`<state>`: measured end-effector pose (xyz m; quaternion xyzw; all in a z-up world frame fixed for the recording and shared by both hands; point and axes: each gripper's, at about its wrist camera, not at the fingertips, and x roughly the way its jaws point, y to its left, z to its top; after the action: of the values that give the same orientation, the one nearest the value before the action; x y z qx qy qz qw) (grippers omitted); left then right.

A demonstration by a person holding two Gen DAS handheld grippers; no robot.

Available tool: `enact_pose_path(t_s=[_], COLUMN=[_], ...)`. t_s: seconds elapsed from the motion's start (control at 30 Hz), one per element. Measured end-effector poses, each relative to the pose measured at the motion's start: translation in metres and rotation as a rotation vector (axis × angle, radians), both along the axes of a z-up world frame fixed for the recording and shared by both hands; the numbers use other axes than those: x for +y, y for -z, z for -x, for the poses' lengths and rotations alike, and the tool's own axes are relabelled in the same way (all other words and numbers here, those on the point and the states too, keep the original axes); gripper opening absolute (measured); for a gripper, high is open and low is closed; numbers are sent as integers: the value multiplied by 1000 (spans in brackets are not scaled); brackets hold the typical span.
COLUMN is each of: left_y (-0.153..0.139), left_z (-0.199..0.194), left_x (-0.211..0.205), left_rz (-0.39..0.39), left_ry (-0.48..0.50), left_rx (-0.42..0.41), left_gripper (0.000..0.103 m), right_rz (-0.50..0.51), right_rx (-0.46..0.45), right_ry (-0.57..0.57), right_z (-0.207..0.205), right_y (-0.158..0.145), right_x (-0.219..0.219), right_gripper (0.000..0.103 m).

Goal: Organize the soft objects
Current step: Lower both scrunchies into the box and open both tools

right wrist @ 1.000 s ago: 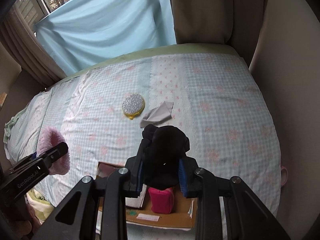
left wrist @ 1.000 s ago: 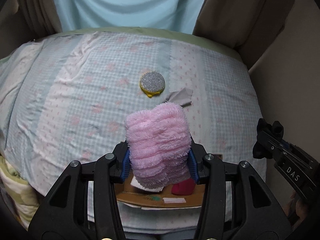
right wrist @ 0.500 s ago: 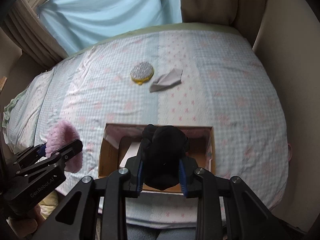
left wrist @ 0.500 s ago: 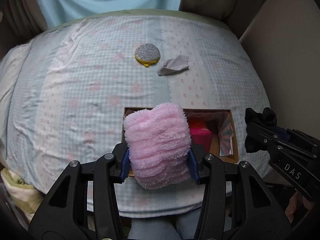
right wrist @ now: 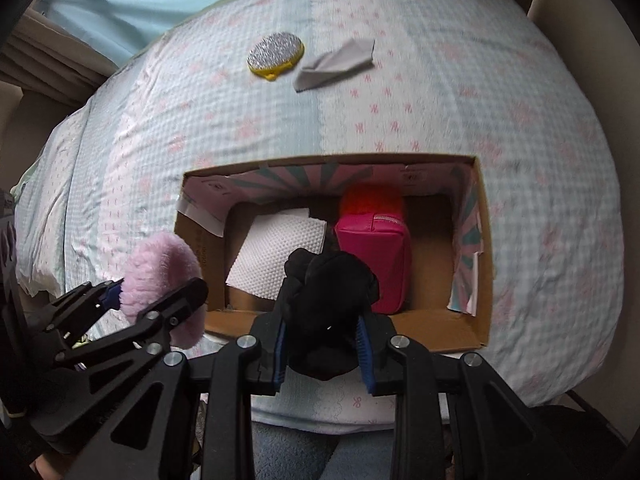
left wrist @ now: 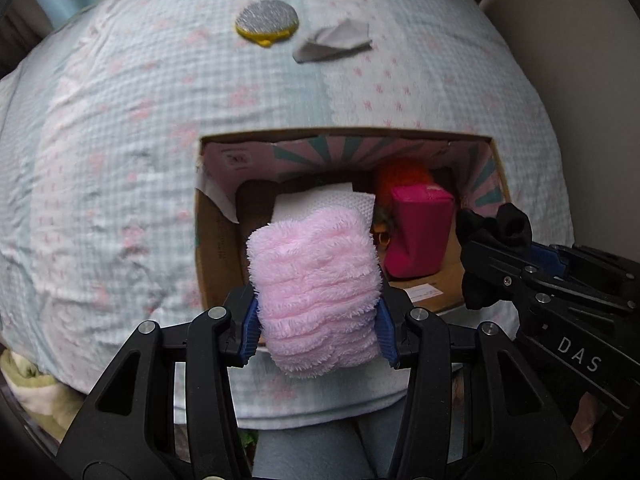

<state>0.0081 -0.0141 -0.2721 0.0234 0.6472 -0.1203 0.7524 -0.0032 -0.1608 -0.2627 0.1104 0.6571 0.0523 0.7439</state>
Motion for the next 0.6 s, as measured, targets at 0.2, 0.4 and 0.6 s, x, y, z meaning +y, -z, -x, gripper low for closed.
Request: enact_pose_path(t_s=[0.2, 0.4, 0.6], left_y=[38, 58, 58], left_z=[-11, -19, -23], left_x=[-8, -8, -11], left_rz=[-28, -66, -83], left_ry=[30, 55, 65], left_rx=[47, 55, 31], left_gripper=[42, 43, 57], right_rz=[-32, -75, -117], right_rx=[36, 51, 42], right_ry=[4, 5, -4], right_z=[-25, -48, -64], right_y=[29, 56, 60], right_x=[0, -4, -8], right_gripper=[26, 26, 28])
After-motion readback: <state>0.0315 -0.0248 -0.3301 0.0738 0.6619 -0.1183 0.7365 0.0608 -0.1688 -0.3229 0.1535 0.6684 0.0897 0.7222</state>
